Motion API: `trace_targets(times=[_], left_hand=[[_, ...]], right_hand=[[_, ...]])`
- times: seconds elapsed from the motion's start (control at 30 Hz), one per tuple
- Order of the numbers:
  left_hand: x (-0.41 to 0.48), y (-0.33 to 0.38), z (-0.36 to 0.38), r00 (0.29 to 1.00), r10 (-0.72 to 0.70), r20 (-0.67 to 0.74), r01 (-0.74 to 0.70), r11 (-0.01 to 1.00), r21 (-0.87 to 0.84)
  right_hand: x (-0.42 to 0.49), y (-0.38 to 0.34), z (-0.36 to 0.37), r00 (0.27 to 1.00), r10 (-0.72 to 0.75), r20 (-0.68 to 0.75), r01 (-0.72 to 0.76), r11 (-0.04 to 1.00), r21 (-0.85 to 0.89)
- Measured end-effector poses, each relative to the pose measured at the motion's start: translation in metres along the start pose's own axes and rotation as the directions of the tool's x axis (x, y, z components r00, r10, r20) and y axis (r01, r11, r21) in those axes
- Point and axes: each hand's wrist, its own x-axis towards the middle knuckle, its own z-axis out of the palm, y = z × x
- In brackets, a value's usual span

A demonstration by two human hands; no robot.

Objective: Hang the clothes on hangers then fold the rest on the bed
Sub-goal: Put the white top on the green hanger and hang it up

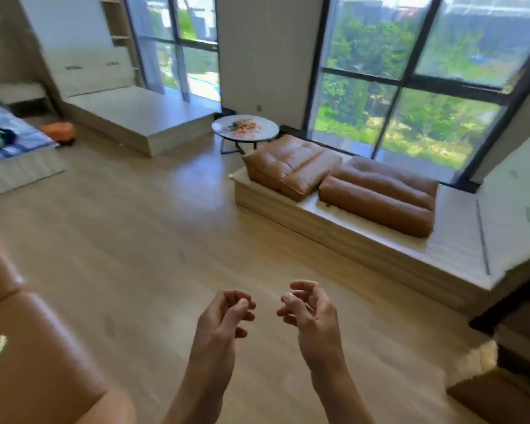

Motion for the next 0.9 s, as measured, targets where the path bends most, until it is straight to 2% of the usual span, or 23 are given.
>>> trace_targets(times=[0.13,0.37,0.5,0.63,0.73,0.9], left_hand=[[0.071,0.007,-0.021,0.981,-0.011,-0.194,-0.001,0.998,-0.060],[0.218,0.002,-0.092,0.896,-0.014,-0.444,-0.024,0.997,-0.079],[0.280,0.018,-0.136,0.860,-0.011,-0.510,-0.037,0.996,-0.083],[0.333,0.035,-0.192,0.784,-0.030,-0.619,-0.064,0.990,-0.128],[0.358,0.037,-0.234,0.733,-0.035,-0.680,-0.090,0.985,-0.148],[0.402,0.023,-0.314,0.557,-0.126,-0.821,-0.082,0.975,-0.206]], right_hand=[[0.075,-0.004,0.050,0.988,0.019,0.152,-0.016,1.000,-0.019],[0.194,0.010,0.193,0.907,0.044,0.419,-0.013,0.997,-0.077],[0.250,-0.014,0.262,0.860,0.006,0.510,0.043,0.996,-0.084],[0.300,-0.029,0.341,0.800,-0.008,0.599,0.067,0.995,-0.077],[0.319,-0.022,0.407,0.717,0.029,0.696,0.035,0.996,-0.077],[0.338,0.003,0.532,0.494,0.097,0.864,0.017,0.993,-0.121]])
